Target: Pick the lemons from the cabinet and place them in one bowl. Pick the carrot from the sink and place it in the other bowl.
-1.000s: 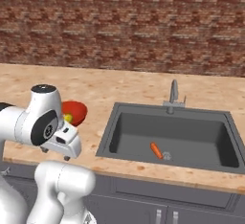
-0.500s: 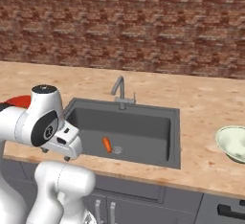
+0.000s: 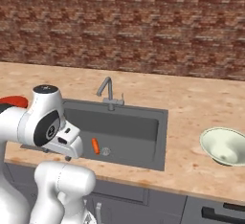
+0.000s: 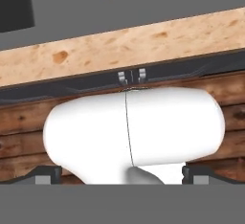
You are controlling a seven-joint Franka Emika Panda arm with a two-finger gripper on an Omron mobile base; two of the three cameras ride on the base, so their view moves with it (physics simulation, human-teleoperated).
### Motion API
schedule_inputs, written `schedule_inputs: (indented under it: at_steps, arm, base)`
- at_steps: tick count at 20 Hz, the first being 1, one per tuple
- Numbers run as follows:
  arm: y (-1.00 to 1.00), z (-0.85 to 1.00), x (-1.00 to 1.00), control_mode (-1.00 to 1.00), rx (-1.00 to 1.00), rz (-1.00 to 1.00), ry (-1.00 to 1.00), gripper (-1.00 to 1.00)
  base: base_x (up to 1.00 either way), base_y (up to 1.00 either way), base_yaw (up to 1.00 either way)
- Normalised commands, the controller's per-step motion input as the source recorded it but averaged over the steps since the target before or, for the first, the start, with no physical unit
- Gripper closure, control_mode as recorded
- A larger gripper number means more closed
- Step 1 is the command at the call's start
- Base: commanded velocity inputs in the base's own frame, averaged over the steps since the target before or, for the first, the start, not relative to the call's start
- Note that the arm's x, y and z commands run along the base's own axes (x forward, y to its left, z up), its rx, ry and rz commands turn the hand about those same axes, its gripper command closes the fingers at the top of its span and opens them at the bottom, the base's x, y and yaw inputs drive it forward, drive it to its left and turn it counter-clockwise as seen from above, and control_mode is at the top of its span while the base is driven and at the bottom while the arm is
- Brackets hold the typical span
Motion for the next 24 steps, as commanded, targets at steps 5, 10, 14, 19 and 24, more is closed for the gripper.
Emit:
schedule_inputs:
  at_steps: [5, 10, 14, 19, 24]
  arm:
    - [0.0, 0.0, 0.0, 1.0, 0.0, 0.0, 0.0, -1.0]
    - [0.0, 0.0, 0.0, -1.0, 0.0, 0.0, 0.0, -1.0]
    - [-0.01, -0.1, 0.92, -1.0, 0.0, 0.03, 0.03, -1.0]
    - [0.0, -0.02, 0.92, -1.0, 0.0, 0.05, 0.01, -1.0]
    - [0.0, -0.26, 0.35, -1.0, -0.02, 0.13, 0.02, -1.0]
  base:
    - [1.0, -0.55, 0.05]
    - [0.07, -0.08, 0.03]
    - [0.0, 0.0, 0.0]
    - [0.0, 0.0, 0.0]
    - [0.0, 0.0, 0.0]
